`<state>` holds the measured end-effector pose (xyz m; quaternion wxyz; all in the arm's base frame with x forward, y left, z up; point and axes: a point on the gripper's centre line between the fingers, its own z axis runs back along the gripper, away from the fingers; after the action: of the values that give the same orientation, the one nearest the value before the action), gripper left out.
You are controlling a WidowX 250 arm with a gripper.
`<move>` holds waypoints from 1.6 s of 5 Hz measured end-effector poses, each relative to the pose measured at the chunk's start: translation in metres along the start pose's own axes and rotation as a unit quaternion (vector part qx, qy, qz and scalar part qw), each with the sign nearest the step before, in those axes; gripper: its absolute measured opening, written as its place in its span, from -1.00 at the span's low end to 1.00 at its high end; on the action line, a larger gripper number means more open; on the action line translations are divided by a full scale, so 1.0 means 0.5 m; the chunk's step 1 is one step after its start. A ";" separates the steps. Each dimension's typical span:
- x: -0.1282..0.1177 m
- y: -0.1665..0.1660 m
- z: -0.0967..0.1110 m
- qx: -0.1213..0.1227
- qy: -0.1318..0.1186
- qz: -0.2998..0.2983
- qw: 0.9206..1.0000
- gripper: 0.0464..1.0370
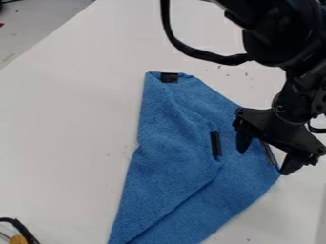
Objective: Unfold the cloth from right to left
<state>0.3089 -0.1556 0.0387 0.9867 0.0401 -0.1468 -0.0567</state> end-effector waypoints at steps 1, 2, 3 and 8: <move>-0.013 0.002 -0.017 0.006 0.014 -0.004 1.000 0.92; -0.022 0.034 -0.030 0.017 0.018 -0.013 1.000 0.92; -0.005 0.077 -0.025 0.017 0.015 -0.012 1.000 0.92; -0.001 0.139 -0.061 -0.009 0.027 -0.004 1.000 0.22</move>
<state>0.3243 -0.0850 0.0162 0.9904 0.0331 -0.1193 -0.0613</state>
